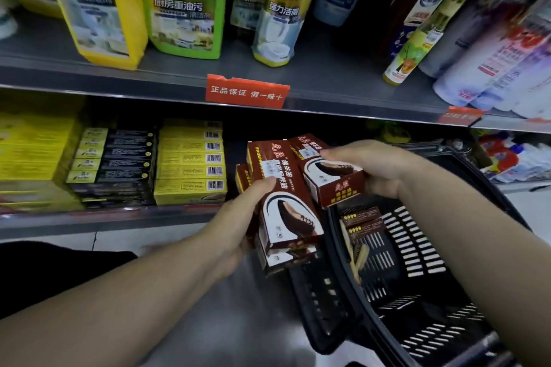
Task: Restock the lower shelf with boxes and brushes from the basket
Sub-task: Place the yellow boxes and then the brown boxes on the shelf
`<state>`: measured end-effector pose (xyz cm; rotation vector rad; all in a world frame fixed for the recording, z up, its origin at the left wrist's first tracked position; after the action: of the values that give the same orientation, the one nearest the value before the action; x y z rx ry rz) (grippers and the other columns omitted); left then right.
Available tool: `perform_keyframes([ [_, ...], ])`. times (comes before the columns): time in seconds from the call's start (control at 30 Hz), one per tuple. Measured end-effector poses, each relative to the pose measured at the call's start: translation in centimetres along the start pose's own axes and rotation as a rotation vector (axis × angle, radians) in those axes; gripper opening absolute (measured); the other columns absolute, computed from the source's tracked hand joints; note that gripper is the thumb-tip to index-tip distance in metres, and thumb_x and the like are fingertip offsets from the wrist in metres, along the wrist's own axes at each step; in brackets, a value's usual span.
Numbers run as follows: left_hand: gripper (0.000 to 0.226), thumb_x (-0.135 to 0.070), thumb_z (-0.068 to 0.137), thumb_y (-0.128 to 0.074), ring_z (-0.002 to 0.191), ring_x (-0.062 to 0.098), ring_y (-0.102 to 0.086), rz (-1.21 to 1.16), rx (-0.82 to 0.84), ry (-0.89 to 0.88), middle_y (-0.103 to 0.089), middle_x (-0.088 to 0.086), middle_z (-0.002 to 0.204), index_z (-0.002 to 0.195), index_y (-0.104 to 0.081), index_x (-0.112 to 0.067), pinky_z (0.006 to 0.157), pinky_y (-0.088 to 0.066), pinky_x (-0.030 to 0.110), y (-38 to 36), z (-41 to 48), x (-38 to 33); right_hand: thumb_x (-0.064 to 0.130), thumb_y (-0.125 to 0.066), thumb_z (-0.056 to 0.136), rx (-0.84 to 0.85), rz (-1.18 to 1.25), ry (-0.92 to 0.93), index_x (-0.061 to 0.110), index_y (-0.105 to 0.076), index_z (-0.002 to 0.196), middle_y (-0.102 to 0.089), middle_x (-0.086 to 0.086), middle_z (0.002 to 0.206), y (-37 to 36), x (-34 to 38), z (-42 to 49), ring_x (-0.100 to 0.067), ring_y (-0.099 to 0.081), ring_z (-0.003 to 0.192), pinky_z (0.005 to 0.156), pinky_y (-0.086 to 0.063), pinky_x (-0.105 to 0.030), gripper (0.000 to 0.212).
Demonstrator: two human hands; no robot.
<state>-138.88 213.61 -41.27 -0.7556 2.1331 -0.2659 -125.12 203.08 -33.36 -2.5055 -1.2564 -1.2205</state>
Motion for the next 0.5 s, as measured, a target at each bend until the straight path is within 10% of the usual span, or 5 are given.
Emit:
perform_keyframes([
  [0.2, 0.028, -0.04, 0.086, -0.059, 0.061, 0.022, -0.071, -0.242, -0.252, 0.031, -0.075, 0.008, 0.075, 0.087, -0.069, -0.014, 0.047, -0.055, 0.032, 4.4, 1.8, -1.7, 0.018, -0.063, 0.086, -0.03, -0.319, 0.033, 0.008, -0.063, 0.095, -0.071, -0.008, 0.09, -2.5, 3.2, 7.6, -0.02, -0.067, 0.081, 0.078, -0.054, -0.031, 0.013],
  [0.37, 0.077, -0.035, 0.07, -0.077, 0.096, 0.033, -0.063, -0.075, -0.674, 0.028, -0.062, 0.013, 0.114, 0.133, -0.039, -0.014, 0.084, -0.053, 0.049, 11.4, 2.6, -2.1, 0.016, -0.053, 0.091, -0.077, -1.128, 0.01, 0.002, -0.054, 0.116, -0.059, -0.01, 0.092, -5.8, 2.3, 15.0, -0.023, -0.054, 0.079, 0.071, -0.041, -0.03, 0.029],
  [0.5, 0.078, -0.026, 0.066, -0.08, 0.087, 0.033, -0.062, -0.031, -0.739, 0.064, -0.061, 0.016, 0.11, 0.129, -0.038, -0.008, 0.053, -0.049, 0.036, 13.8, 3.1, -2.1, 0.012, -0.059, 0.086, -0.047, -1.3, -0.039, 0.009, -0.028, 0.14, -0.044, -0.018, 0.135, -7.3, -1.1, 19.7, -0.037, -0.044, 0.122, 0.104, -0.035, -0.049, 0.063],
])
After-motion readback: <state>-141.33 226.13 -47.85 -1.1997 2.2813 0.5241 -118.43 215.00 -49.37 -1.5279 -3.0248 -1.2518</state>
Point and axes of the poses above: each hand's wrist, its own z-axis towards the middle knuckle, its own y-axis out of the back of the hand, x = y × z, the point moved 9 cm from there along z, towards the middle knuckle
